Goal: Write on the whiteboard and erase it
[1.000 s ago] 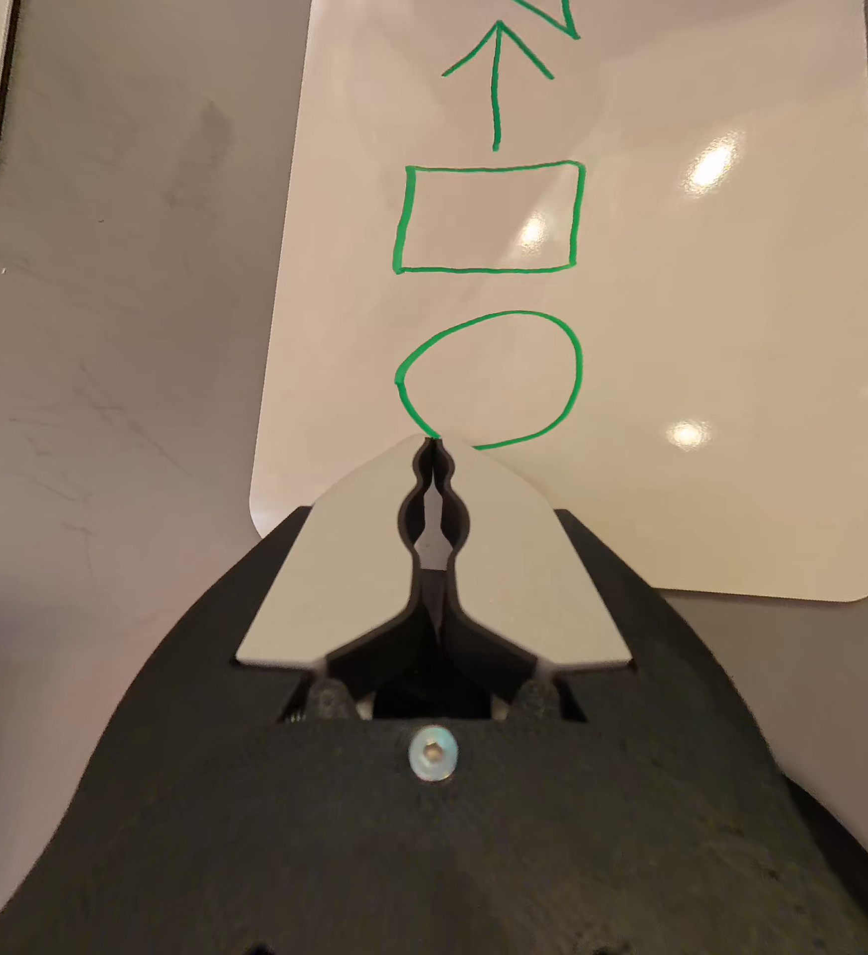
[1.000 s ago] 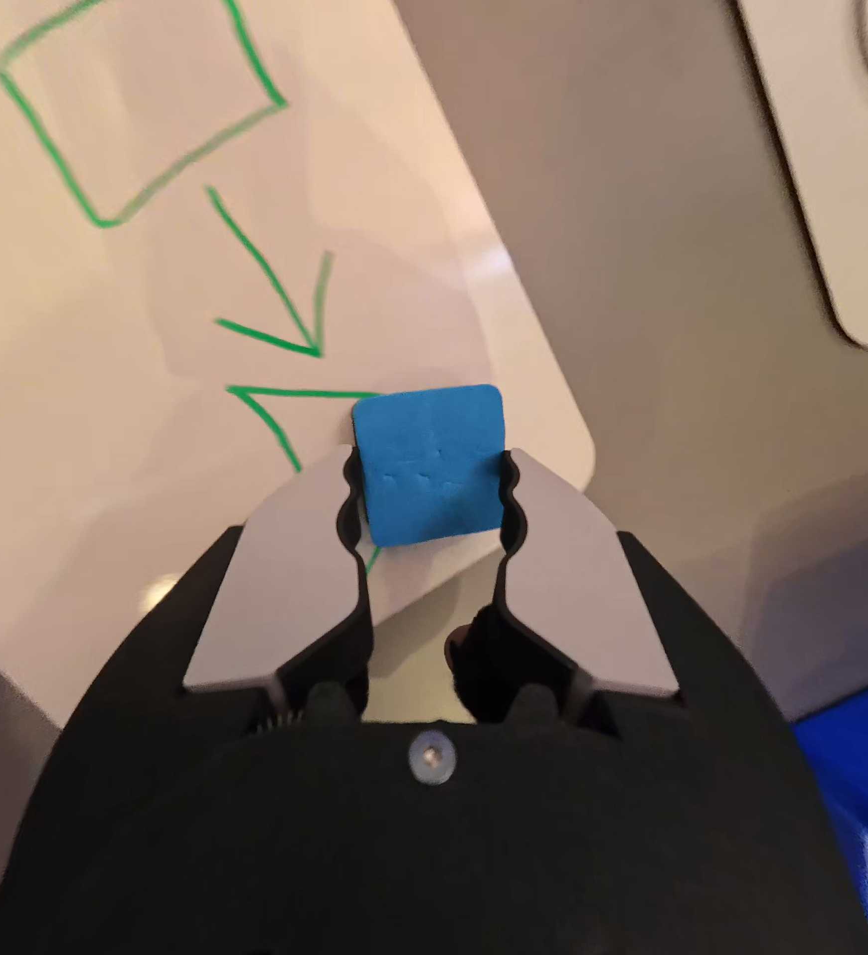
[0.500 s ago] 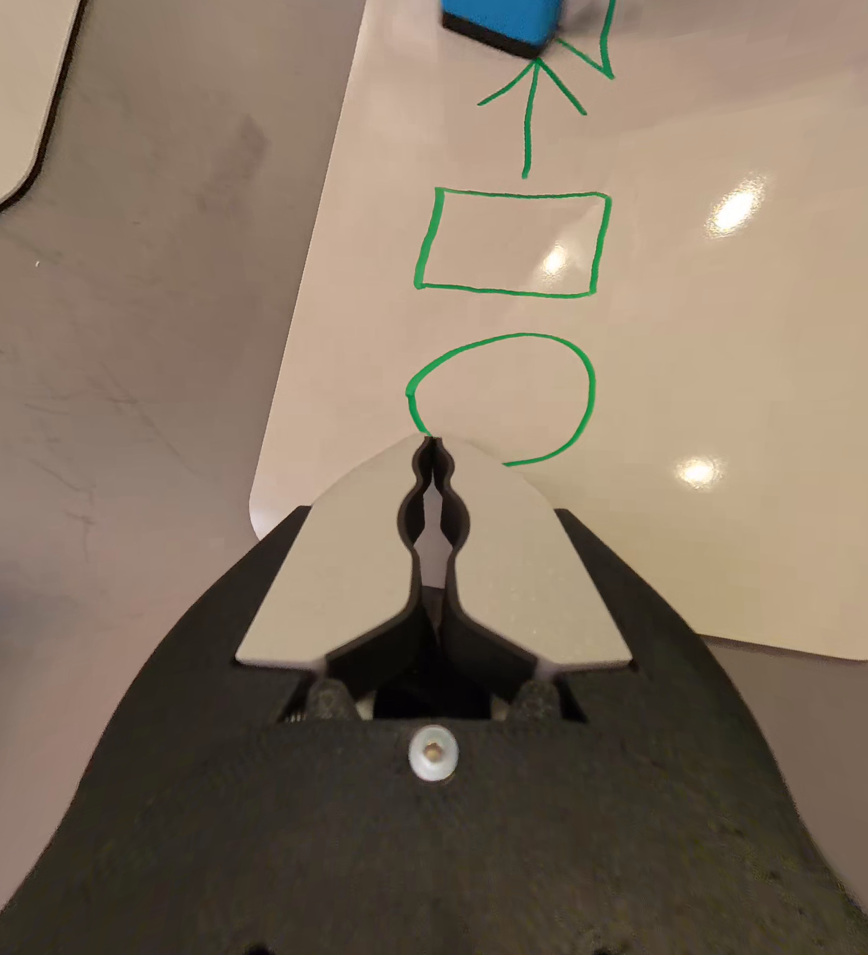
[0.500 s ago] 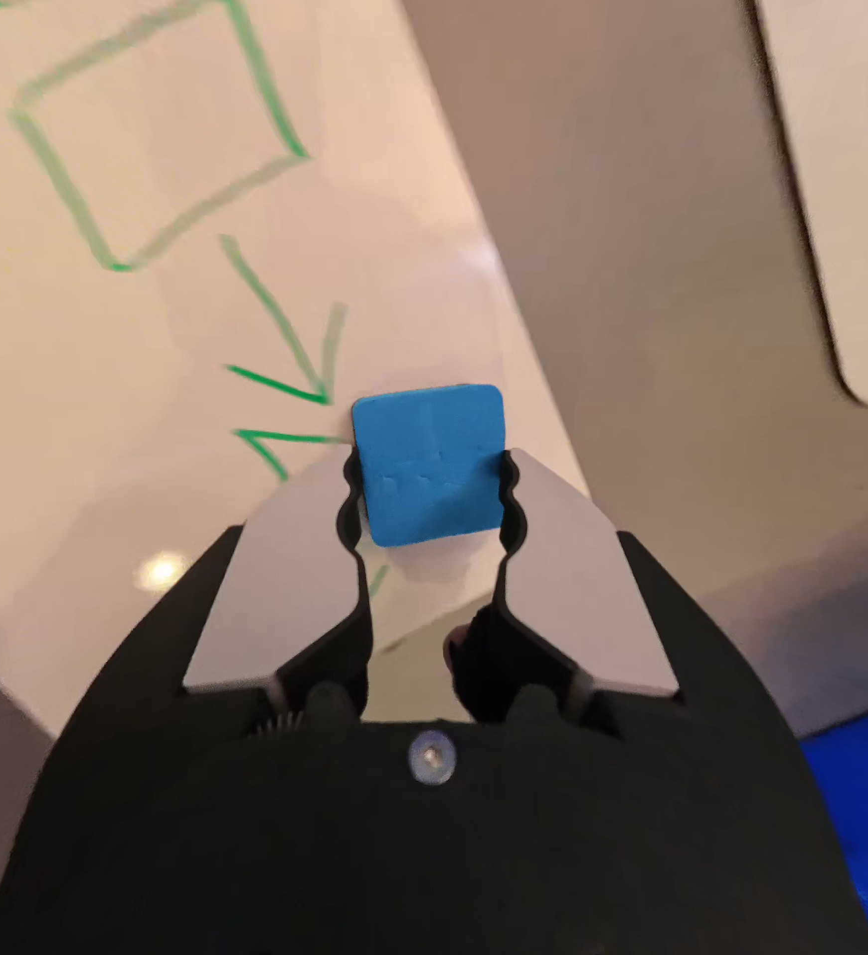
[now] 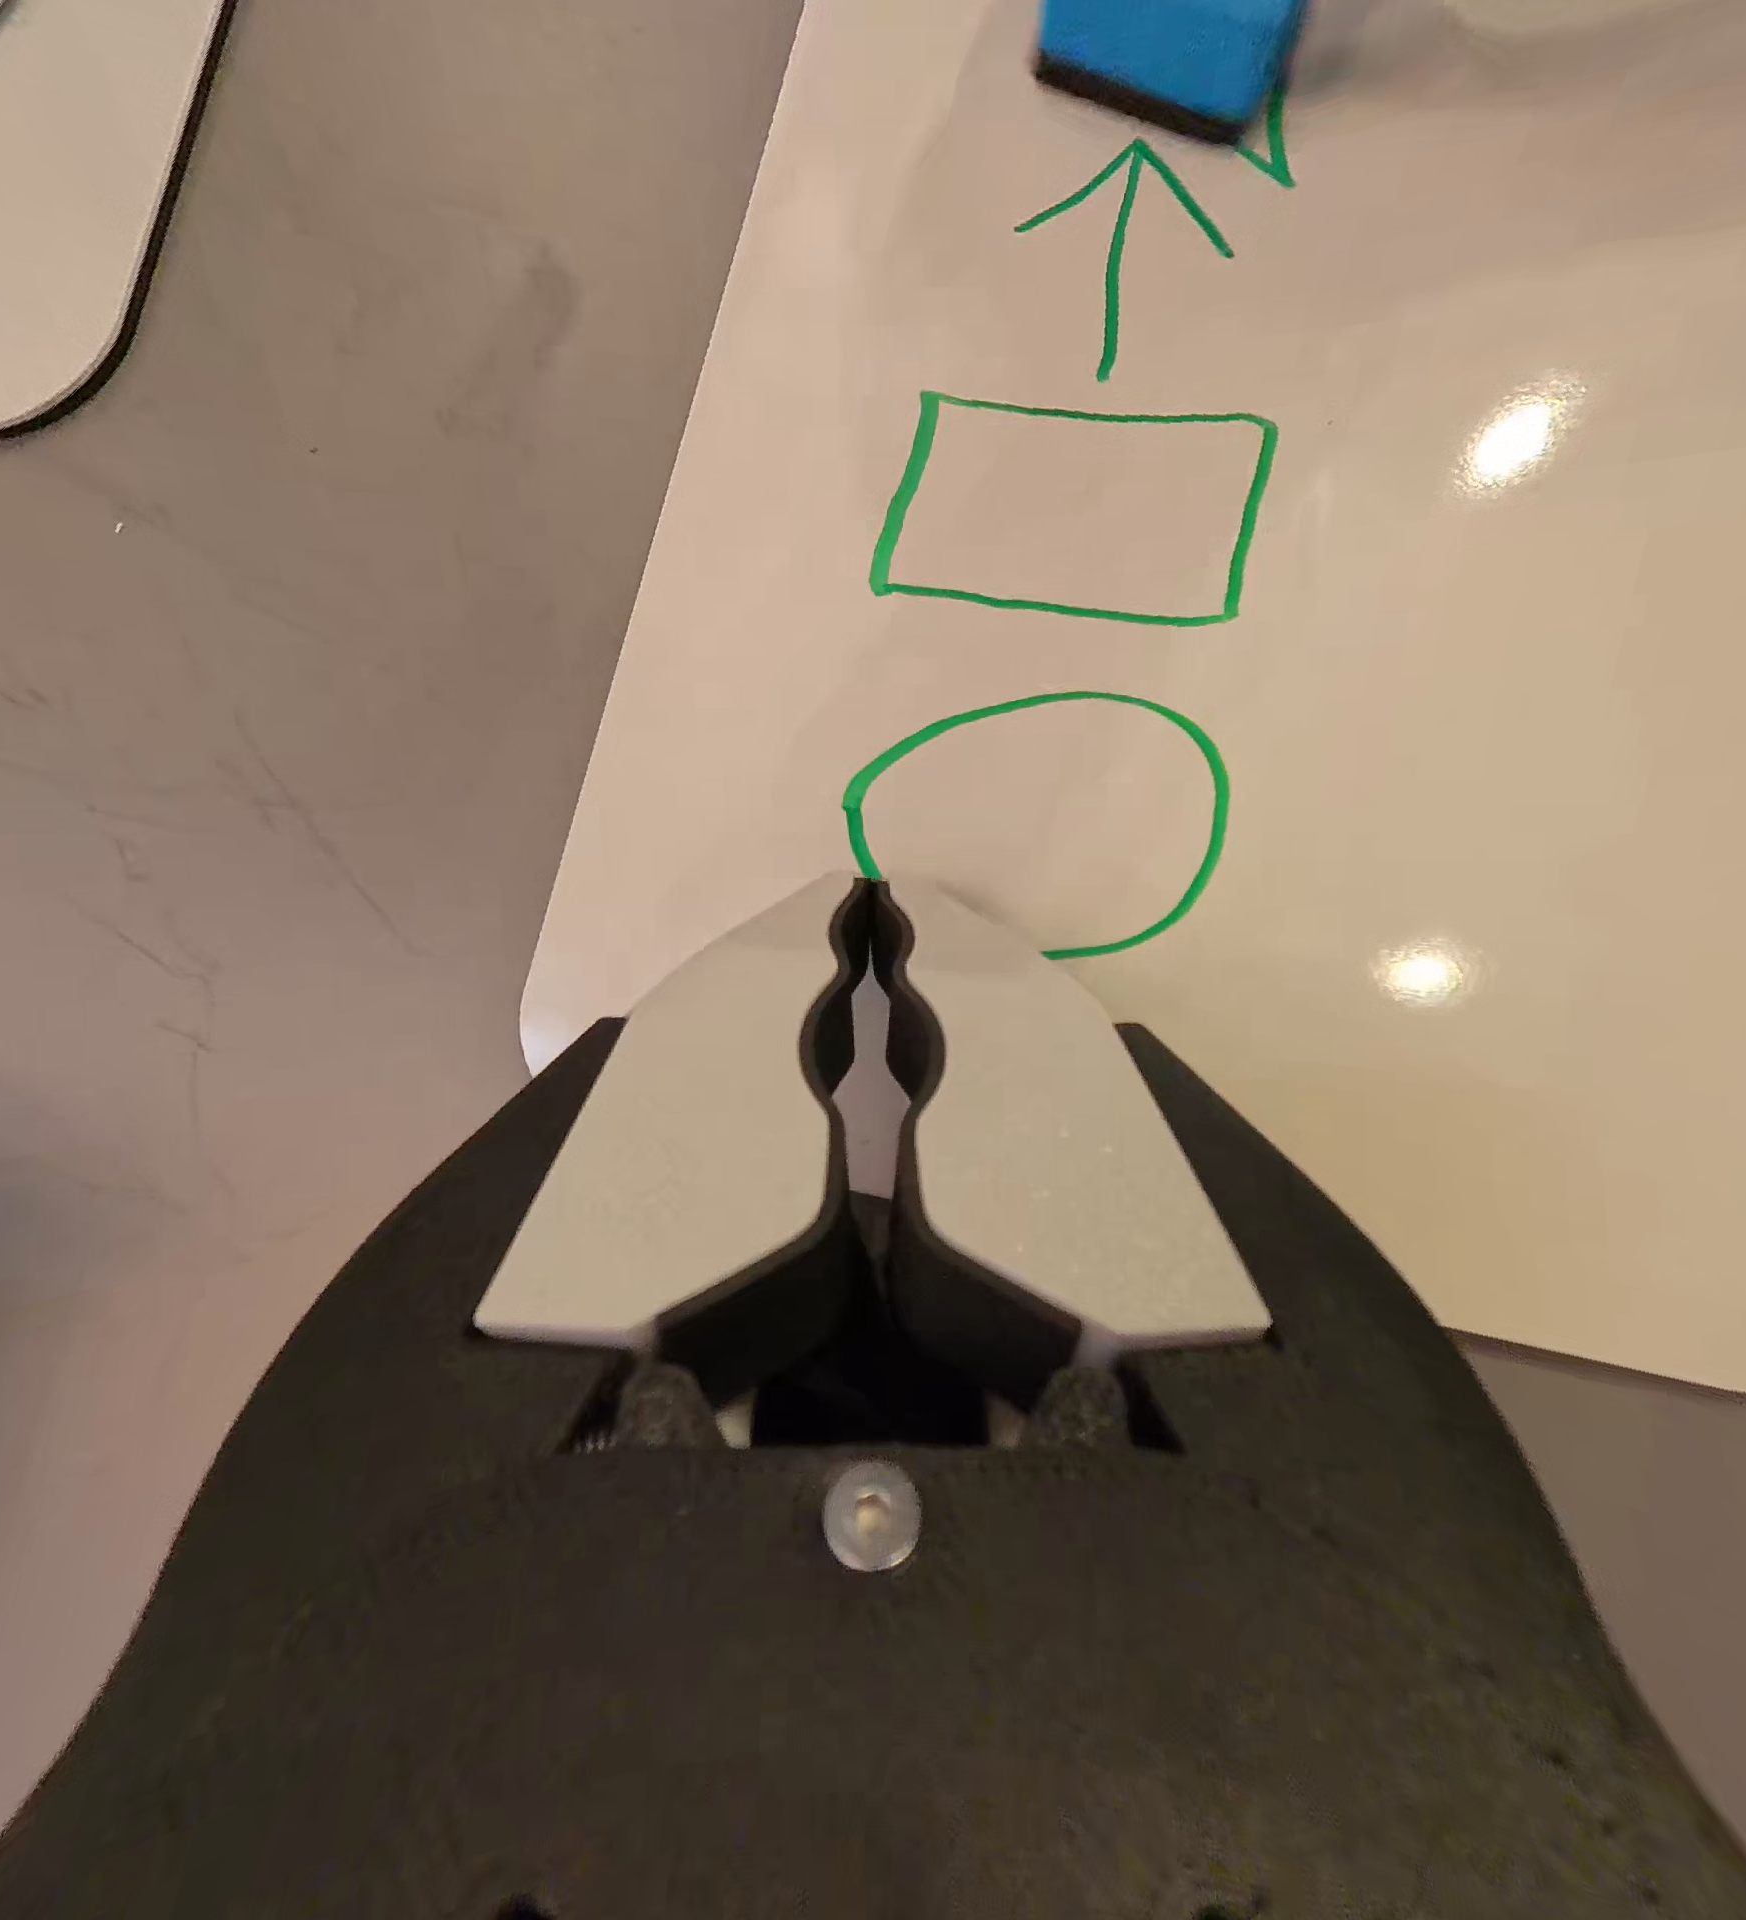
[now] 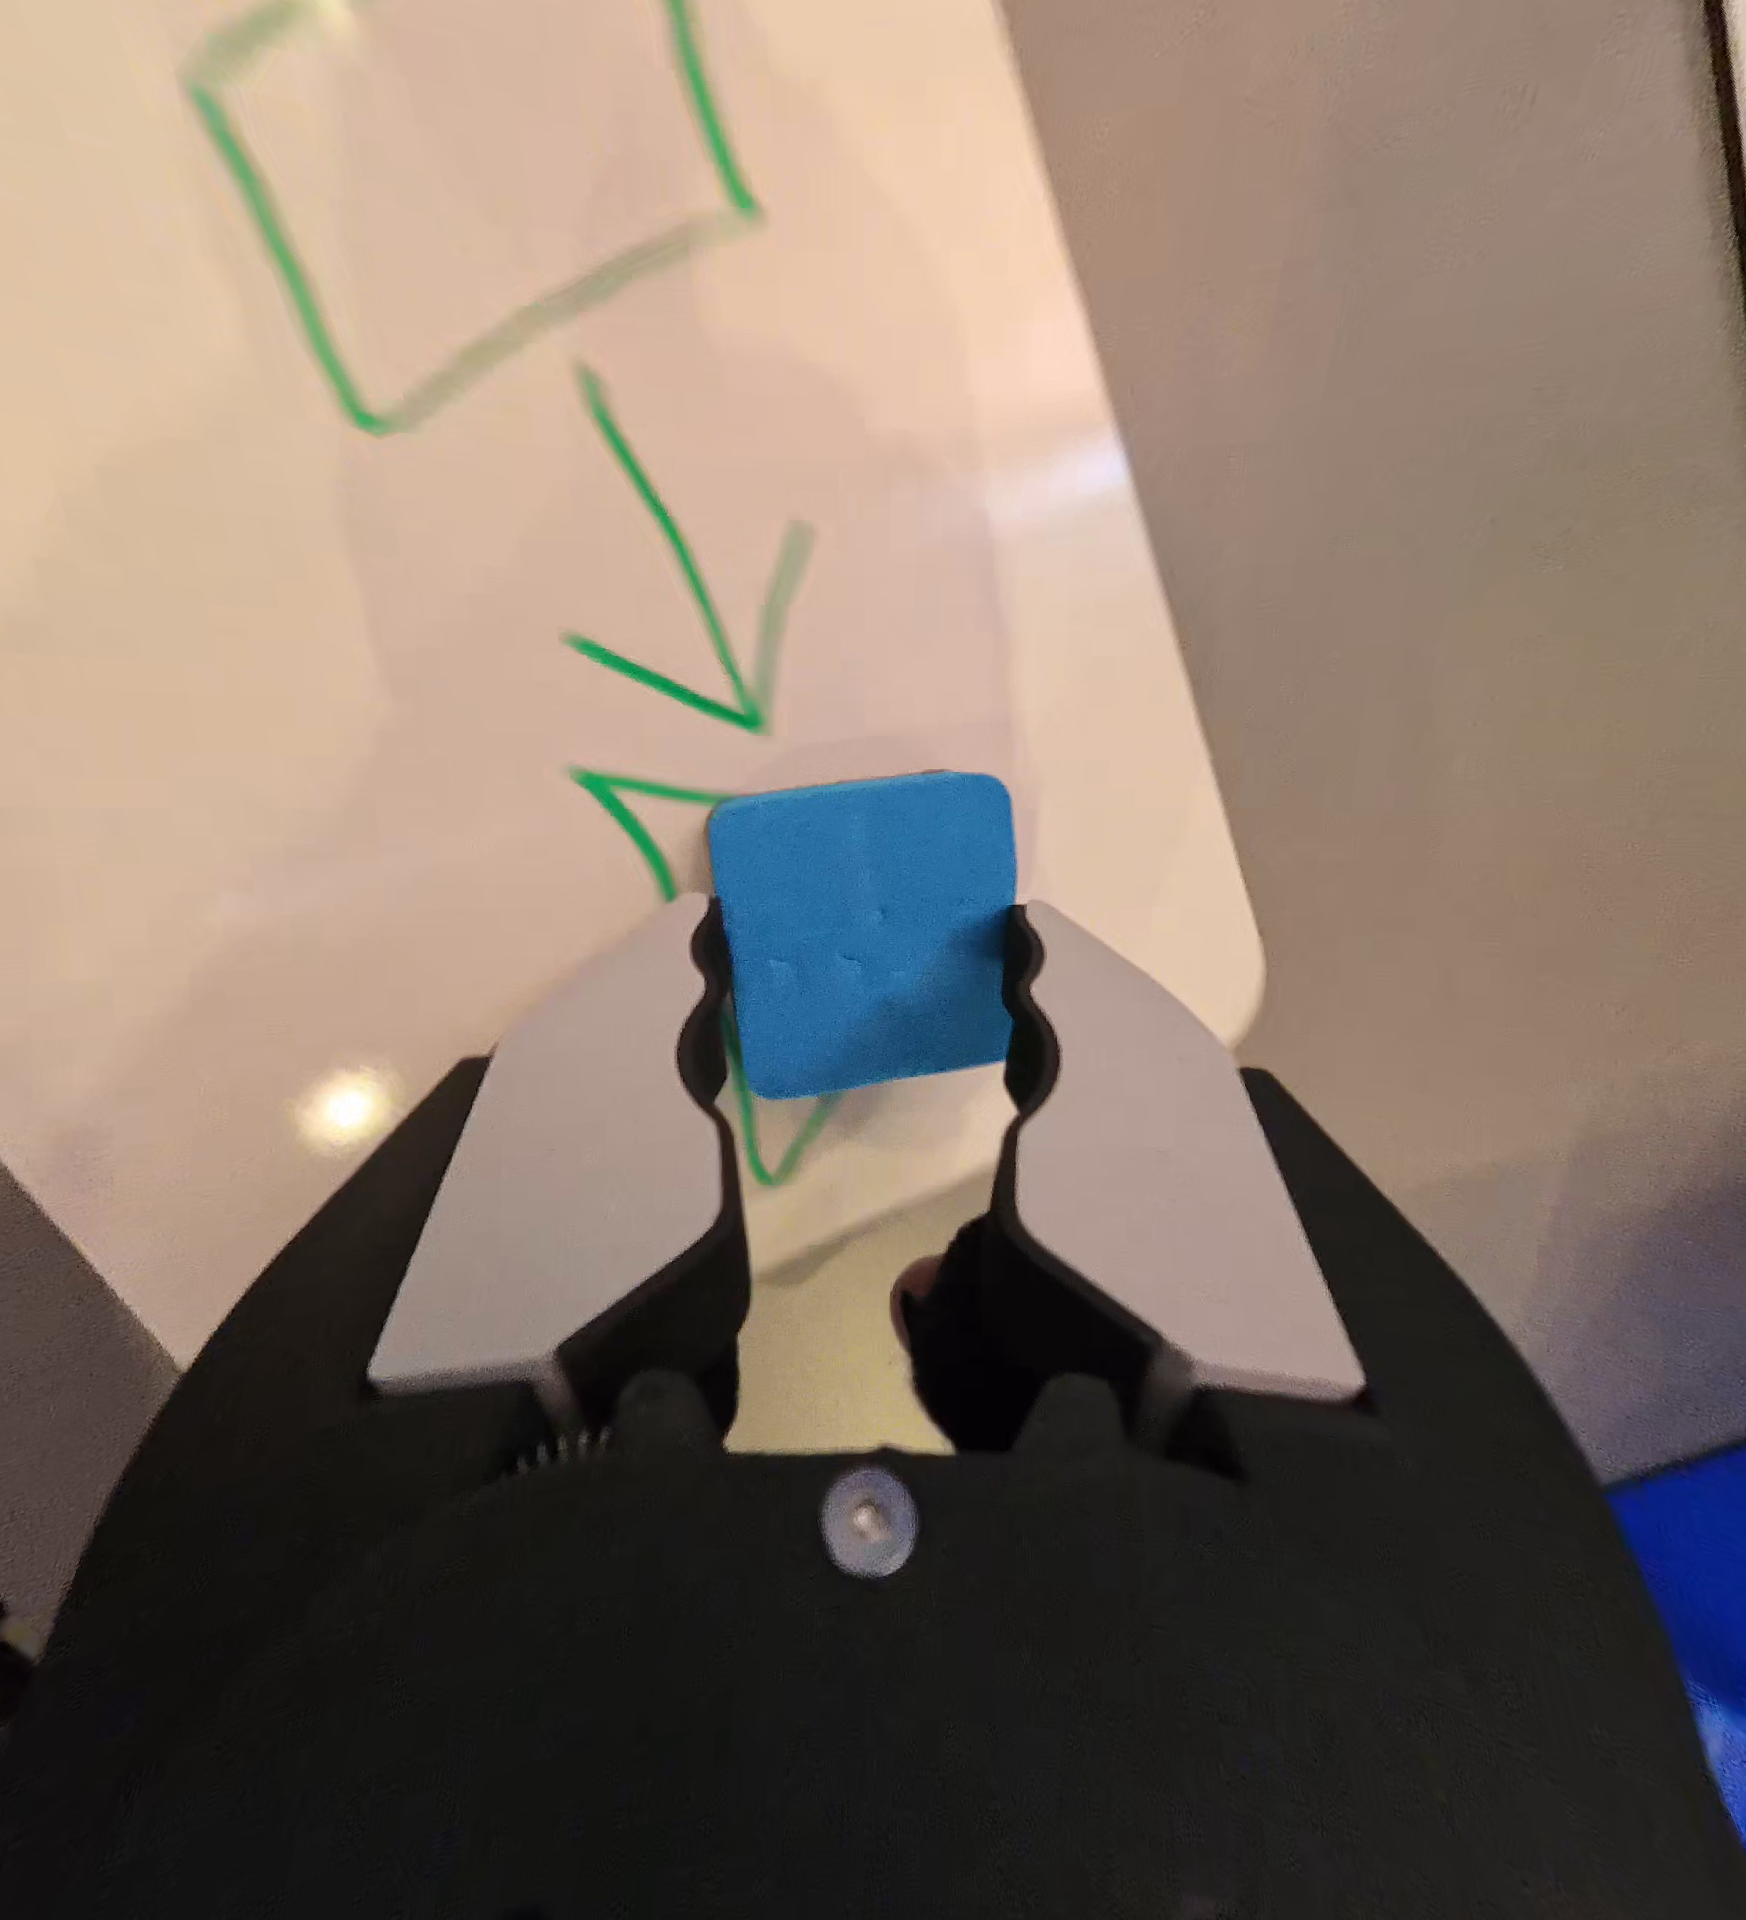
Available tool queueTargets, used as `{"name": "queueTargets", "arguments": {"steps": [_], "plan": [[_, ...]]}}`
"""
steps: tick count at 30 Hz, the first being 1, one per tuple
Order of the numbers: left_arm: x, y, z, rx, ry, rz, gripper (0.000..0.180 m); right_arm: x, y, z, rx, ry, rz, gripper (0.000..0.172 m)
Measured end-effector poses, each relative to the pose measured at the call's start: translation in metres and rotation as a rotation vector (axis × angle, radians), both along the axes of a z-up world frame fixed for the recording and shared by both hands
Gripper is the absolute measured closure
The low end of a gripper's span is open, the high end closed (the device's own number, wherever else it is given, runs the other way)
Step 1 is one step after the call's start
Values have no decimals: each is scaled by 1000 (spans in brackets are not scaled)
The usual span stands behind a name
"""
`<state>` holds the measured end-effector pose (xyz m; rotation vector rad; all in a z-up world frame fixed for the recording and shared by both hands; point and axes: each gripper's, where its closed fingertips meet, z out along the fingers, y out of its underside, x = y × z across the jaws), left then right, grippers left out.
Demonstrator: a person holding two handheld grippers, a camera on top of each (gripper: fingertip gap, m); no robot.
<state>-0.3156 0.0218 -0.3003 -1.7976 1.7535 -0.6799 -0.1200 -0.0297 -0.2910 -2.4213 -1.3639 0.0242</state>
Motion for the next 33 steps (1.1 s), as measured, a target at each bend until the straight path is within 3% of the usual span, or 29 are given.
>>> {"name": "queueTargets", "arguments": {"steps": [2, 4, 6, 10, 13, 16, 21, 25, 28, 29, 31, 33], "plan": [[0, 0, 0, -2, -1, 1, 179, -25, -18, 0, 1, 1, 114, 119], [-1, 0, 0, 2, -1, 4, 179, -9, -26, 0, -33, -50, 102, 119], [0, 1, 0, 3, -1, 9, 179, -3, -5, 0, -8, -19, 12, 119], [-1, 1, 0, 8, -1, 12, 178, -23, -24, 0, -18, -29, 148, 119], [0, 1, 0, 10, -1, 18, 178, 2, -8, 0, -21, -44, 19, 119], [0, 2, 0, 10, -1, 21, 178, -36, -16, 0, 9, -7, 155, 119], [-1, 3, 0, 19, -1, 29, 178, 24, -30, 0, -73, -102, 50, 119], [-1, 3, 0, 12, -2, 27, 178, -34, -30, 0, -6, -69, 194, 119], [-1, 3, 0, 21, -2, 31, 178, 14, -13, -1, -33, -53, 13, 119], [-1, 3, 0, 24, -2, 33, 178, 27, -22, -1, -58, -66, 33, 119], [-1, 4, 0, 17, -3, 36, 178, 7, -44, 1, -109, -9, 131, 120], [-1, 4, 0, 12, -3, 36, 178, 1, -30, -1, -24, -43, 119, 119]]}}
